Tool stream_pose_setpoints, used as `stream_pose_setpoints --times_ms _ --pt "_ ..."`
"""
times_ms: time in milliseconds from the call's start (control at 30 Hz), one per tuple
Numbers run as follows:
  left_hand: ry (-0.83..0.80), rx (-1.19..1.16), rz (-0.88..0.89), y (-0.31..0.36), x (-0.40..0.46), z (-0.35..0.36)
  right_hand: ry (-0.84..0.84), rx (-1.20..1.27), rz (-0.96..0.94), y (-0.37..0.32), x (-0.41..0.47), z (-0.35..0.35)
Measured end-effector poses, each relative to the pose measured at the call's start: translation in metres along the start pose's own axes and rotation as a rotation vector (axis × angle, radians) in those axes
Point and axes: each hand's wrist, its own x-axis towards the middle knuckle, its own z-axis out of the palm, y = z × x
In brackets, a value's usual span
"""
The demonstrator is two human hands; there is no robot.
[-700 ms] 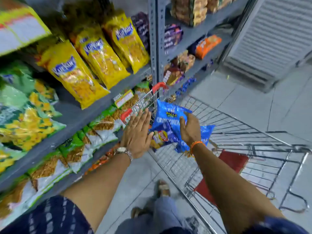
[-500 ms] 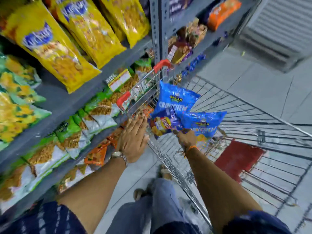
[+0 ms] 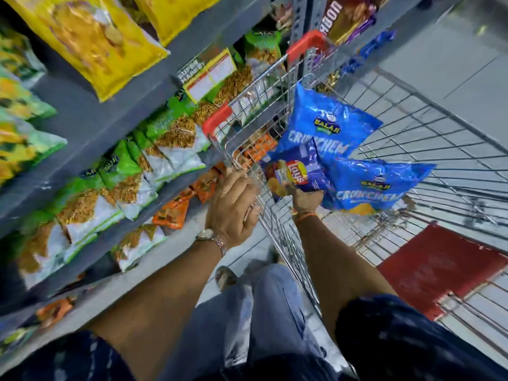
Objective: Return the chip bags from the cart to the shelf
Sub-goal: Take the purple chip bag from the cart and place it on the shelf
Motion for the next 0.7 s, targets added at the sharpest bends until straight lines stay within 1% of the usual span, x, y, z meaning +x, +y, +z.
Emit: stream_pose_setpoints --times_ms 67,167,267,333,433,500,600,700 --pt "0.014 -0.005 0.003 0.001 0.001 0.001 0.028 0.014 -0.018 0.006 0.009 0.003" --pt "-0.01 -0.009 0.009 0.001 0.005 -0.002 0.051 -0.048 -0.02 0.009 0.015 0.006" --pt "-0.081 0.015 0.004 0.007 0.008 -0.012 0.025 -0.133 -0.066 0.007 0.011 0.0" --pt "-0.16 0.033 -0.006 0.012 0.011 -0.022 0.01 -0.17 -0.095 0.001 0.007 -0.003" --pt "-0.303 0.056 -0.059 0.023 0.015 -0.042 -0.011 -0.227 -0.18 -0.02 -0.005 -0.007" --pt "-0.356 0.095 -0.088 0.03 0.017 -0.055 -0.034 -0.241 -0.216 -0.037 -0.013 -0.008" --pt "-0.392 0.214 -0.053 0.038 0.02 -0.086 -0.063 -0.212 -0.247 -0.072 -0.031 -0.002" --pt "-0.358 0.284 -0.016 0.045 0.026 -0.123 -0.135 -0.245 -0.31 -0.119 -0.062 0.012"
